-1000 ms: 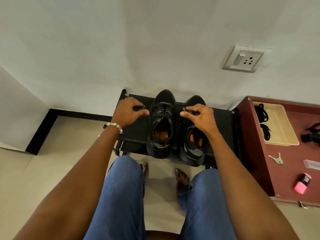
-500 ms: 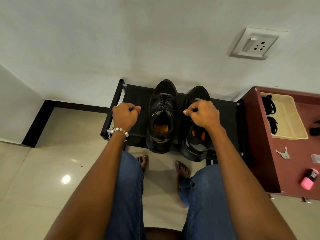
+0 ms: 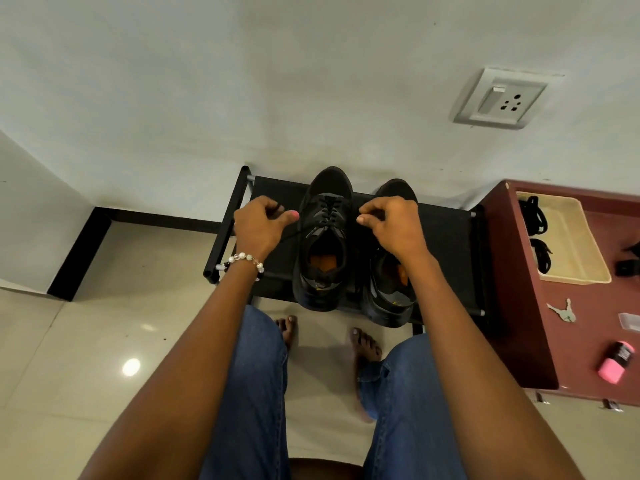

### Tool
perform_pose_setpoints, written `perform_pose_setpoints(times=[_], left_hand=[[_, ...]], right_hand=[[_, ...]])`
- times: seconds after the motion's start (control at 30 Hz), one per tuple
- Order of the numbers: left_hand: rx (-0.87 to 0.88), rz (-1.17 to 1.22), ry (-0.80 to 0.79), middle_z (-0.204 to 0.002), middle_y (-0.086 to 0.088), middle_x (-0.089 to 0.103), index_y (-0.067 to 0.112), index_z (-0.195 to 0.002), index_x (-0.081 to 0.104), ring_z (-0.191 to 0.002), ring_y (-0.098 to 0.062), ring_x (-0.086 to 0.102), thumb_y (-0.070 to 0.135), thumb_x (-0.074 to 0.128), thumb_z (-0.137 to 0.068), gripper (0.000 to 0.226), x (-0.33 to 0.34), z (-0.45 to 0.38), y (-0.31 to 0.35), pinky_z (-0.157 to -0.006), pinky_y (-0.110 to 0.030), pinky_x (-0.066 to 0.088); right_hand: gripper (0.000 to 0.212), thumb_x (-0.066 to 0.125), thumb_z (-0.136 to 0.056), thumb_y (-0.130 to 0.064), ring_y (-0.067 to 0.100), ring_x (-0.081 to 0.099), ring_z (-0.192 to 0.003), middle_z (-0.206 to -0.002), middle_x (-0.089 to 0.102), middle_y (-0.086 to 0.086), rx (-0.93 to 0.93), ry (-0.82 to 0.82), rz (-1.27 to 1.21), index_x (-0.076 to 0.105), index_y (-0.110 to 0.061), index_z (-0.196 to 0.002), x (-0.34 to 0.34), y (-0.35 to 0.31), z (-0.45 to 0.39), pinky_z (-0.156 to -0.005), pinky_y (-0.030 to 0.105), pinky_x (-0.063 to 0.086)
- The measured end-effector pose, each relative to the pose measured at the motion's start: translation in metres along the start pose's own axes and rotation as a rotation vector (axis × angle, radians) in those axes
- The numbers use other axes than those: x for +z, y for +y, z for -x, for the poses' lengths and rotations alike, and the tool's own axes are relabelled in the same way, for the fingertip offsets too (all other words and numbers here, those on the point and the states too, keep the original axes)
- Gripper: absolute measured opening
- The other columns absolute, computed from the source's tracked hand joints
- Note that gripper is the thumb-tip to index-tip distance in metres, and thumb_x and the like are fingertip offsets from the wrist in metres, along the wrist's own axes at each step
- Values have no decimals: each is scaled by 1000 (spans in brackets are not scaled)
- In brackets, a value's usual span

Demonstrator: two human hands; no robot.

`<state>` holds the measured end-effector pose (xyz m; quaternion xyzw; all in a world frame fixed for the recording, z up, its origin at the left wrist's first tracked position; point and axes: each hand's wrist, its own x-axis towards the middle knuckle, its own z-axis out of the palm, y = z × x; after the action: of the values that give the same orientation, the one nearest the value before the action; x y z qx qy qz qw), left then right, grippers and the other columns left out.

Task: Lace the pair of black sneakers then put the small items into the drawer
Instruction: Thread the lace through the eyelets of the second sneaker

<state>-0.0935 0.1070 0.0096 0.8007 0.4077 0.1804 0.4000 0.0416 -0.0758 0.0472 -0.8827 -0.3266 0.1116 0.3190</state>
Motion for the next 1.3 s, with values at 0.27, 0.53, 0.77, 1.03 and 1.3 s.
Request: perform_pose_setpoints(times=[0.27, 0.53, 0.77, 1.03, 1.3], left_hand=[[97, -162, -317, -101, -2, 71, 15, -105, 73, -99, -17, 65, 31, 73, -83, 28, 20, 6, 9, -90, -29, 51], [54, -289, -123, -75, 10, 60, 23, -88, 73, -91, -17, 60, 28, 63, -91, 11, 25, 11, 10, -97, -46, 39], [37, -337, -113, -83, -3, 66, 17, -83, 69, -93, -27, 63, 19, 58, -92, 14, 30, 12, 5, -100, -55, 41], [-327, -301, -73, -96, -16, 61, 9, -77, 57, -99, -40, 61, 56, 71, -76, 49, 9, 16, 14, -88, -54, 49], [120, -246, -307, -121, -7, 64, 16, -116, 70, -110, -20, 59, 19, 68, -88, 28, 17, 12, 12, -96, -30, 45]], right_hand=[[19, 73, -86, -12, 19, 66, -98, -100, 73, 9, 86, -152, -65, 75, -7, -105, 34, 1, 2, -90, 24, 48], [14, 62, -93, -10, 18, 61, -77, -82, 68, 7, 112, -99, 10, 68, -8, -81, 44, 9, -2, -74, 30, 51], [14, 59, -96, -13, 24, 64, -84, -87, 69, 9, 101, -77, 87, 64, -10, -84, 50, 11, 0, -75, 39, 56], [6, 64, -93, -12, 22, 64, -84, -88, 69, 10, 104, -71, -13, 68, -8, -93, 45, 8, 4, -75, 32, 52], [20, 63, -93, -12, 20, 66, -90, -98, 72, 10, 69, -35, -33, 72, -6, -110, 49, 4, 6, -84, 26, 50]])
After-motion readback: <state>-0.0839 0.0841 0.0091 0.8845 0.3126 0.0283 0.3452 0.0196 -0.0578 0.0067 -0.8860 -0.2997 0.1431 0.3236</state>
